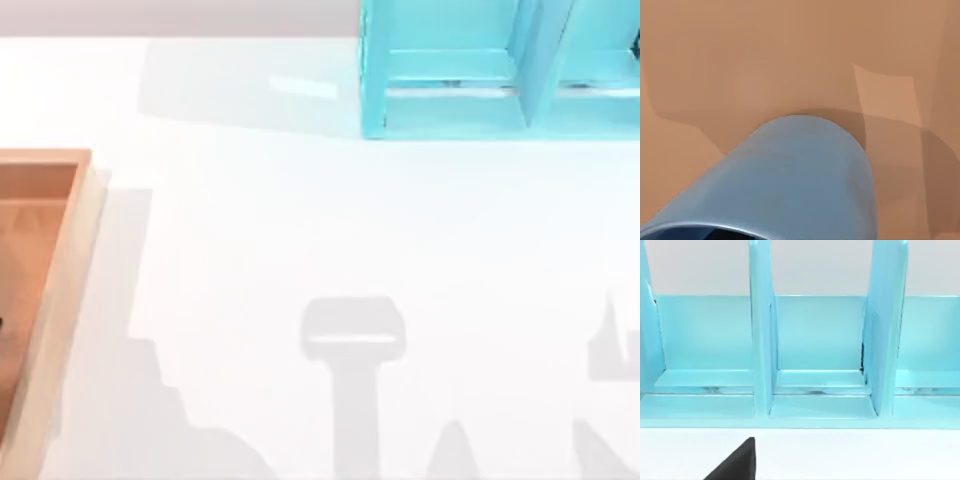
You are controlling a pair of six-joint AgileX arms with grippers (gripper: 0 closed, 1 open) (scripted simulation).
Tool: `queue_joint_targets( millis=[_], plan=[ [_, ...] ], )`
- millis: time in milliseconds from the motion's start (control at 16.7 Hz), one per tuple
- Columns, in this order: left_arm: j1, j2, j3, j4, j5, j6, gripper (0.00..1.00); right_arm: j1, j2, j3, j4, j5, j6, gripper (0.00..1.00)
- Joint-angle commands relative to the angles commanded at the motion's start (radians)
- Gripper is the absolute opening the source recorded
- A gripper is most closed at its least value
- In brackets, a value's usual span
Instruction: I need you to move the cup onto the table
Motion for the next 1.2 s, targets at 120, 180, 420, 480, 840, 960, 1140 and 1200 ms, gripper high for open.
queue_joint_targets(
  millis=[120,180,420,480,840,960,1140,1200],
  plan=[
    [0.000,0.000,0.000,0.000,0.000,0.000,1.00,0.000,0.000,0.000,0.000,0.000,0.000,1.00],
    [0.000,0.000,0.000,0.000,0.000,0.000,0.92,0.000,0.000,0.000,0.000,0.000,0.000,1.00],
    [0.000,0.000,0.000,0.000,0.000,0.000,0.62,0.000,0.000,0.000,0.000,0.000,0.000,1.00],
    [0.000,0.000,0.000,0.000,0.000,0.000,0.55,0.000,0.000,0.000,0.000,0.000,0.000,1.00],
    [0.000,0.000,0.000,0.000,0.000,0.000,0.10,0.000,0.000,0.000,0.000,0.000,0.000,1.00],
    [0.000,0.000,0.000,0.000,0.000,0.000,0.00,0.000,0.000,0.000,0.000,0.000,0.000,1.00],
    [0.000,0.000,0.000,0.000,0.000,0.000,0.00,0.000,0.000,0.000,0.000,0.000,0.000,1.00],
    [0.000,0.000,0.000,0.000,0.000,0.000,0.00,0.000,0.000,0.000,0.000,0.000,0.000,1.00]
  ],
)
